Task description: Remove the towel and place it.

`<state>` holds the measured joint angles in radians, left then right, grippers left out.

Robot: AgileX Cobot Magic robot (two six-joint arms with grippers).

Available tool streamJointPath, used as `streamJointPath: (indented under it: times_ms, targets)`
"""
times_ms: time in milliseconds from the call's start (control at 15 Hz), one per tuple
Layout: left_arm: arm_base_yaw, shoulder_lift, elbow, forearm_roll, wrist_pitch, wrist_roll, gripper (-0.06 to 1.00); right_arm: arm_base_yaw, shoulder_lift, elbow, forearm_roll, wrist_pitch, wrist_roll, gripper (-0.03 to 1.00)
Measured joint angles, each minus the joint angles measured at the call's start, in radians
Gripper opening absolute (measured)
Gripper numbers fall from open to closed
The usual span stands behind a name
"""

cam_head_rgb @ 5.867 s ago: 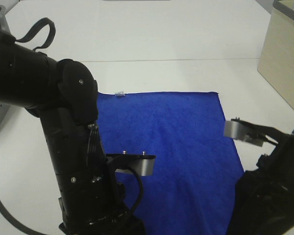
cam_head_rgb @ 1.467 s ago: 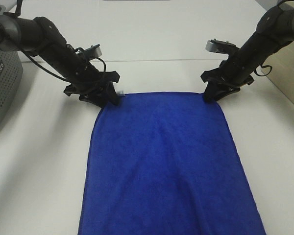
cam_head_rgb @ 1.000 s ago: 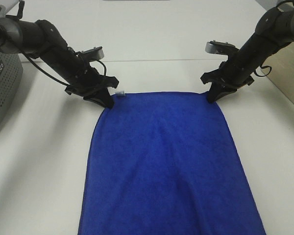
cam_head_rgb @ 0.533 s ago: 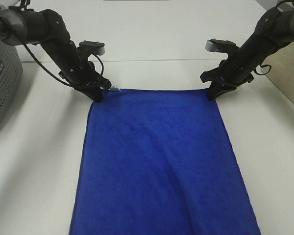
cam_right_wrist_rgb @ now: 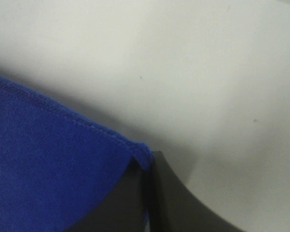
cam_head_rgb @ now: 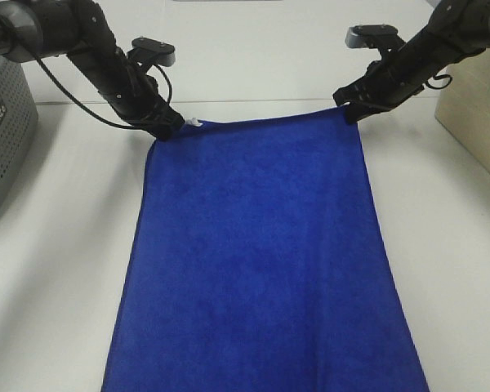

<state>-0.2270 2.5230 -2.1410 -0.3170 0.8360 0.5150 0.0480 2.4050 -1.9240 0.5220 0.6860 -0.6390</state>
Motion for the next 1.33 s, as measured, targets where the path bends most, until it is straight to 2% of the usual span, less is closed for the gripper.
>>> streamJointPath:
  times_ms: [267,667,933,1333]
  targets:
    - [0.000,0.000,0.000,0.000,-0.115,0.032,0.00,0.000,-0.001,-0.016,0.001,-0.060,-0.054,0.02]
    - [0.000,0.000,-0.045,0.004,-0.219,0.125,0.00,0.000,0.000,-0.016,0.001,-0.168,-0.112,0.02]
    - [0.000,0.006,-0.062,0.009,-0.288,0.145,0.00,0.000,0.000,-0.016,0.050,-0.244,-0.167,0.02]
    - [0.000,0.049,-0.062,0.023,-0.348,0.163,0.00,0.000,0.052,-0.017,0.118,-0.286,-0.243,0.02]
